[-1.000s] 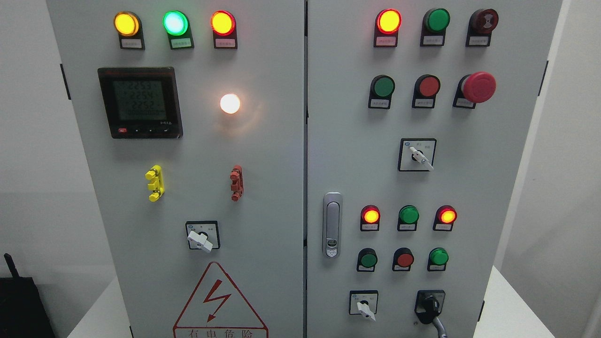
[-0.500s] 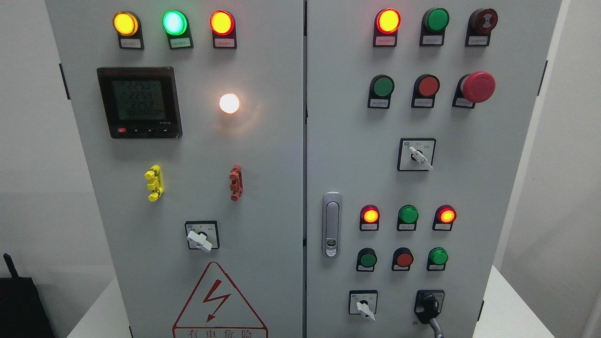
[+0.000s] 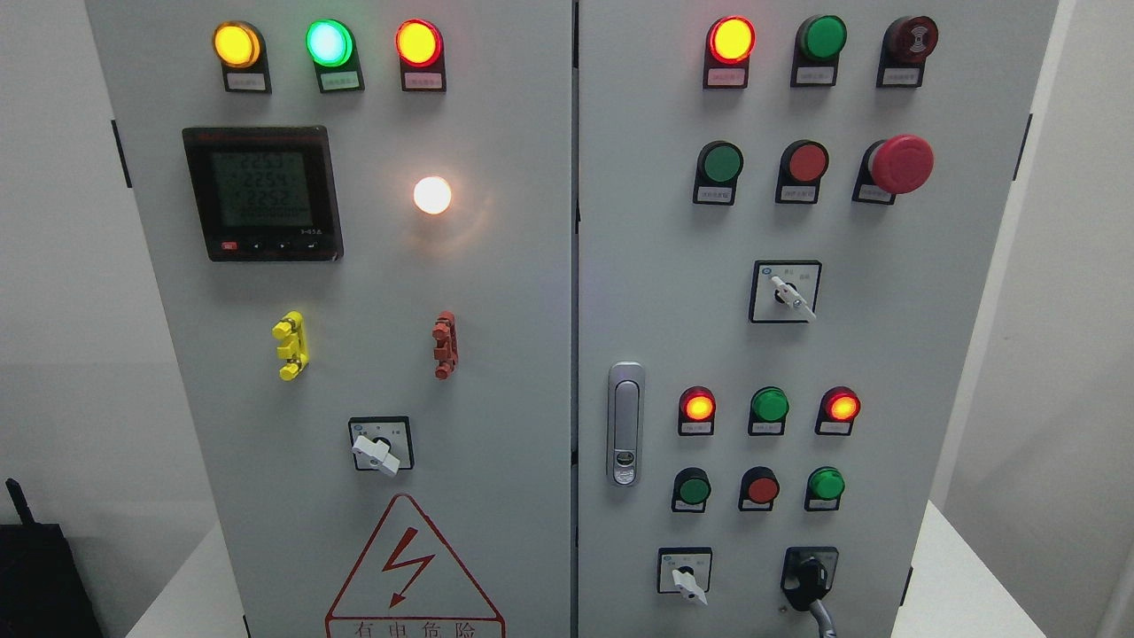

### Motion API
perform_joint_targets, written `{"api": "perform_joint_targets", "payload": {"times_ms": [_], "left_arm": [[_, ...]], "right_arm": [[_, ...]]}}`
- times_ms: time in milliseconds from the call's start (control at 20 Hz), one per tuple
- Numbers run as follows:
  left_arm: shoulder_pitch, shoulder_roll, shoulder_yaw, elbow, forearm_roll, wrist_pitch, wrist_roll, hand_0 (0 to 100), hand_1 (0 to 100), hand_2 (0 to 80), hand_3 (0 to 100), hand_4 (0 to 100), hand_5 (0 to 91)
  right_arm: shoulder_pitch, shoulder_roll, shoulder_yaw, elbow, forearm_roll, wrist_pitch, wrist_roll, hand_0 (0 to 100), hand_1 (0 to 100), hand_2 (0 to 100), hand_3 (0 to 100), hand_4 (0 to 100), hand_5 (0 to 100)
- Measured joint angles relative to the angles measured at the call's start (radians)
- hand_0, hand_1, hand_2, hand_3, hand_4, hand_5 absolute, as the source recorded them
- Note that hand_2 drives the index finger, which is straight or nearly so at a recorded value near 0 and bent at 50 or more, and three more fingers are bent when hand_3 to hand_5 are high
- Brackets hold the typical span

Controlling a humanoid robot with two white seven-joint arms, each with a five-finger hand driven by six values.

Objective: Trip black knob to open circuit

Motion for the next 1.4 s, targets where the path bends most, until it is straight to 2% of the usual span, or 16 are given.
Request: {"api": "perform_joint_targets", "payload": {"times_ms": [1400], "left_arm": [[0.000,0.000,0.000,0.000,0.000,0.000,0.000,12,39,0.0,0,0,0.0]], "right_arm": [[-0.003,0.002,0.002,0.000,0.000,0.002,0.000,0,4,0,100,100,100]]}}
